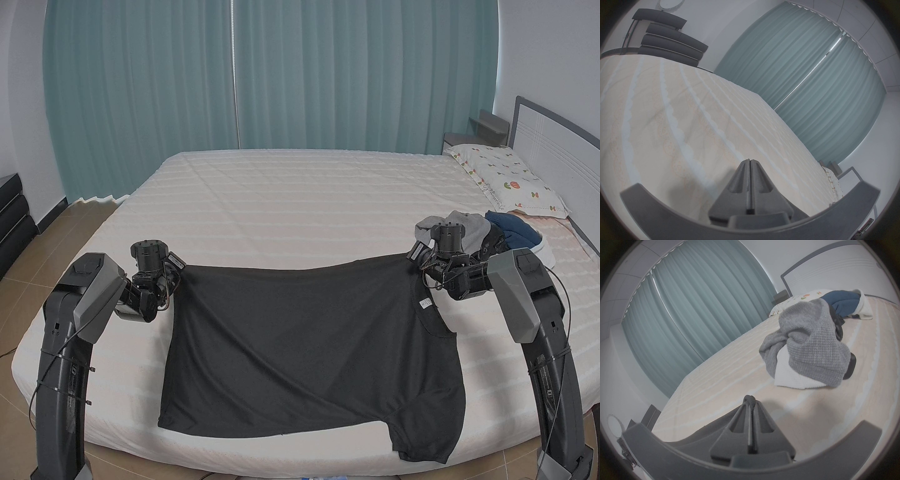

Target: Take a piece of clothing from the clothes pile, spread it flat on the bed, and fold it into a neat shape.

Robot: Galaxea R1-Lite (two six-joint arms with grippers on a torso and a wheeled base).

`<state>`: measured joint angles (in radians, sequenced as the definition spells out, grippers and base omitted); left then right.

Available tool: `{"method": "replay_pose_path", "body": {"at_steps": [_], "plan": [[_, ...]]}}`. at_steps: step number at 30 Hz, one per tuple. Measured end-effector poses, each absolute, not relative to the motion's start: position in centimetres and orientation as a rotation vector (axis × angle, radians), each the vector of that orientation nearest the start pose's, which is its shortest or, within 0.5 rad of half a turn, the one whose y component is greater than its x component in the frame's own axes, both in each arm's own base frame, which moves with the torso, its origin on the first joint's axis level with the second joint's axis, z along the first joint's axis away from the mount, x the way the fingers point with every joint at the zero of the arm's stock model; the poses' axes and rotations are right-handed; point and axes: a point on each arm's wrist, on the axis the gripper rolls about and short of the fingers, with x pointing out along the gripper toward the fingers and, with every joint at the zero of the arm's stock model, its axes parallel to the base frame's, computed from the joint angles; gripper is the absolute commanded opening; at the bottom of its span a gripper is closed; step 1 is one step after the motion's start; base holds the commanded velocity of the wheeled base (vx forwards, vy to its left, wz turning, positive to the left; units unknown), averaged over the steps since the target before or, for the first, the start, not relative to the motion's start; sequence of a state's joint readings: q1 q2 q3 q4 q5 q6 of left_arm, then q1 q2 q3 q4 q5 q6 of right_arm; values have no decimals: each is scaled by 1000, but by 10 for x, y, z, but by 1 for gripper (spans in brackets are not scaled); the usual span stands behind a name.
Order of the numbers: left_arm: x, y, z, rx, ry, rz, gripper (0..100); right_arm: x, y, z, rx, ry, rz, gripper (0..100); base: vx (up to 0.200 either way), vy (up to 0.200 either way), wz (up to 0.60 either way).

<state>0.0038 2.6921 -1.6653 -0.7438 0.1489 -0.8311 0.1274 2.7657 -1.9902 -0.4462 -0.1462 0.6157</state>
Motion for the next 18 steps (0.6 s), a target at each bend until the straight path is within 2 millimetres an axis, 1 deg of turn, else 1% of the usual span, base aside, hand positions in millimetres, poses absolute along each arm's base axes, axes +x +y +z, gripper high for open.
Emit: {"method": "replay_pose_path", "body": {"at_steps": [3, 8, 11, 13, 18], "plan": [[525, 5, -5, -806, 168, 249, 0, 551, 62, 9, 569, 284, -124, 0, 0, 0, 0], [526, 5, -8, -800, 167, 249, 0, 554, 56, 12, 572, 227, -116, 0, 0, 0, 0], [526, 5, -11, -790, 174, 249, 0, 554, 55, 9, 568, 235, -120, 0, 0, 0, 0], [526, 5, -13, -775, 180, 249, 0, 554, 57, 5, 560, 242, -119, 0, 0, 0, 0], [526, 3, -20, -751, 200, 249, 0, 554, 59, -12, 512, 268, -122, 0, 0, 0, 0]]}}
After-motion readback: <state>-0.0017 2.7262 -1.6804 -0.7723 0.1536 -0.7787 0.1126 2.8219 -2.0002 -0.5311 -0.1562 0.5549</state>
